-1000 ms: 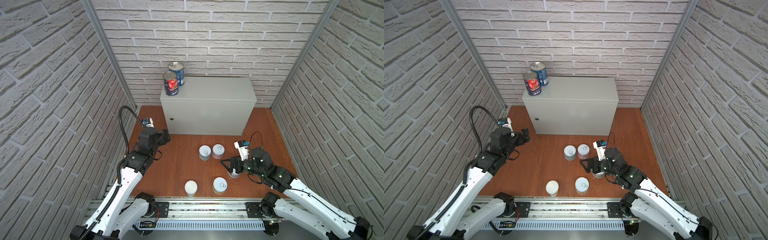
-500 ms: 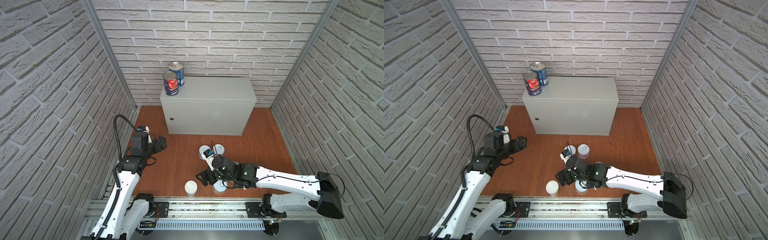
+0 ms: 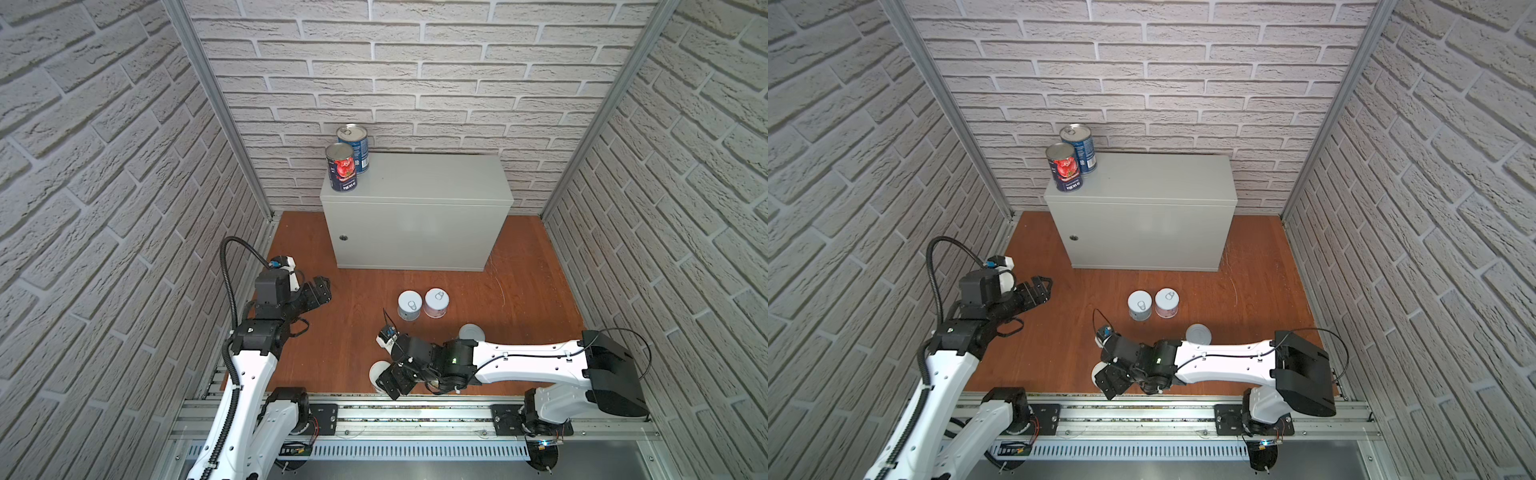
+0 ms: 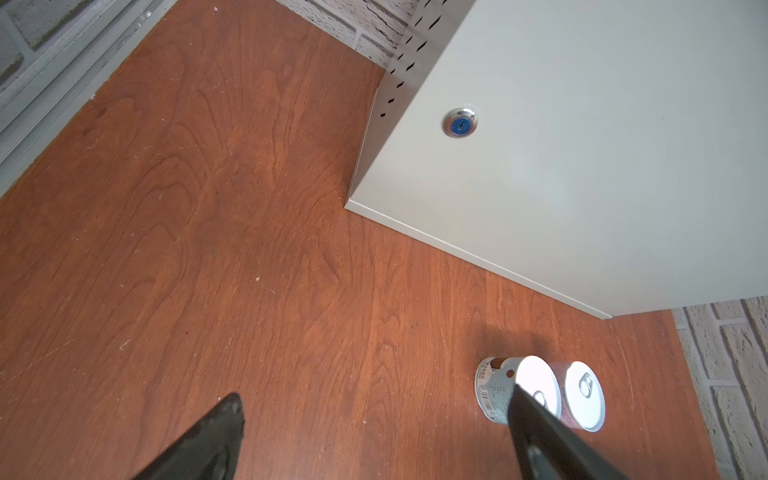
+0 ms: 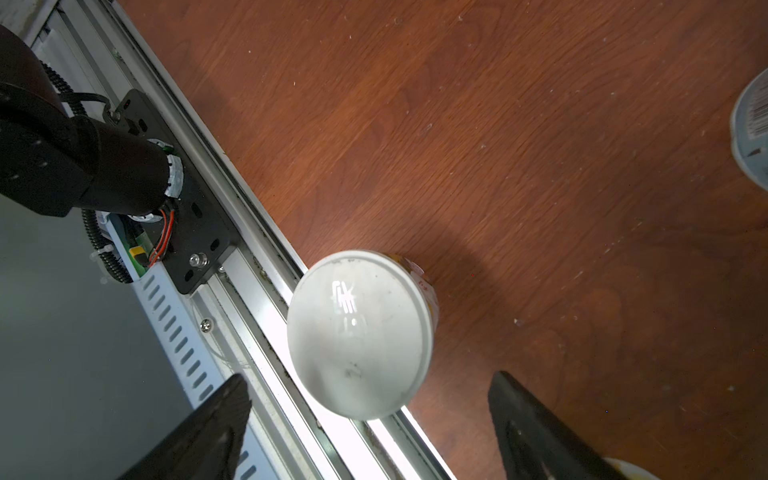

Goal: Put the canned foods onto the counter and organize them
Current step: 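Lower the right gripper over the yellow-labelled can nearest the robot and close it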

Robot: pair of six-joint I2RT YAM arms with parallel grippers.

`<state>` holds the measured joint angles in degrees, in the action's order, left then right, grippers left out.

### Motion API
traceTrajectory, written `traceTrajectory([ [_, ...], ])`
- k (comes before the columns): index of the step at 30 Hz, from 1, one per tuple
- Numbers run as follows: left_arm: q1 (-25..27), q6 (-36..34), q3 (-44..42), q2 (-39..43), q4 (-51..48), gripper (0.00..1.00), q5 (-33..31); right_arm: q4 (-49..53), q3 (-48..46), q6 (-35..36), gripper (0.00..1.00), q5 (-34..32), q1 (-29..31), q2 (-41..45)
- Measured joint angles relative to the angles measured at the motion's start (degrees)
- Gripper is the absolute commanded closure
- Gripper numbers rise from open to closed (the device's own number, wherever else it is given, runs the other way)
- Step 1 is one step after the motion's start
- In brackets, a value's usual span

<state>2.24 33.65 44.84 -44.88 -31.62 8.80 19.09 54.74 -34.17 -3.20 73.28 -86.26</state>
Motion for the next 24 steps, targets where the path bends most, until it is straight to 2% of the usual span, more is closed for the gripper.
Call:
traceTrajectory([
  [18, 0.00, 0.07, -0.90, 1.27, 0.09, 0.02, 0.04, 2.36, 3.96, 0.02, 0.10, -0.94, 0.87, -6.64],
  [24, 0.00, 0.04, -0.98, 1.40, 0.09, 0.02, 0.04, 4.04, 5.81, 0.00, 0.19, -2.05, 0.87, -7.19],
])
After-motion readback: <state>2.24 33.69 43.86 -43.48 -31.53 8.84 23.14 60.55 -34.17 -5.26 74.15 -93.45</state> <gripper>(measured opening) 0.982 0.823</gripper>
